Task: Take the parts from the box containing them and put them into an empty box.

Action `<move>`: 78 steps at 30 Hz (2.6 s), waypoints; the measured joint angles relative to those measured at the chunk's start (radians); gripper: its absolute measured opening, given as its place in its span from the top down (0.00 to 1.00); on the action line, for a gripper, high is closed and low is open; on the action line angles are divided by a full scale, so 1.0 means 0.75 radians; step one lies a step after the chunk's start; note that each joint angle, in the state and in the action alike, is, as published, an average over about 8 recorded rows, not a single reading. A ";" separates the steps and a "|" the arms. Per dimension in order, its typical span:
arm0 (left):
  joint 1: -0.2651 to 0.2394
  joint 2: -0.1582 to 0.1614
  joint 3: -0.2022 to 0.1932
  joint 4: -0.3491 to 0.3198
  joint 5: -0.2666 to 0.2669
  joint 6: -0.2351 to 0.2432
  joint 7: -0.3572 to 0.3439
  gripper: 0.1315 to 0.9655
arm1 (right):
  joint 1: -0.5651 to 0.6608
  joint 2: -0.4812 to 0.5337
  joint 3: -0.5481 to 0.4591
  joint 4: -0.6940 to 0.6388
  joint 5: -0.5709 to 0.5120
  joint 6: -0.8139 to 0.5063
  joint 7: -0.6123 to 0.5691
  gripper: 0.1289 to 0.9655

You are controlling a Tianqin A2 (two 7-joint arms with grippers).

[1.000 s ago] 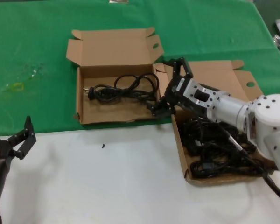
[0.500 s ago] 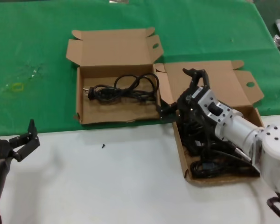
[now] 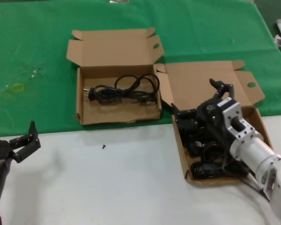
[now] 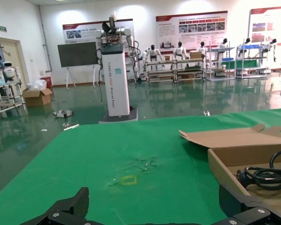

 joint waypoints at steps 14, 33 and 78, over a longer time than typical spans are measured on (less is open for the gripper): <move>0.000 0.000 0.000 0.000 0.000 0.000 0.000 0.00 | -0.286 0.017 0.075 0.295 0.055 0.228 0.211 0.00; 0.000 0.000 0.000 0.000 0.000 0.000 0.000 0.00 | -0.360 0.021 0.094 0.373 0.069 0.288 0.267 0.00; 0.000 0.000 0.000 0.000 0.000 0.000 0.000 0.00 | -0.359 0.021 0.094 0.373 0.069 0.288 0.267 0.00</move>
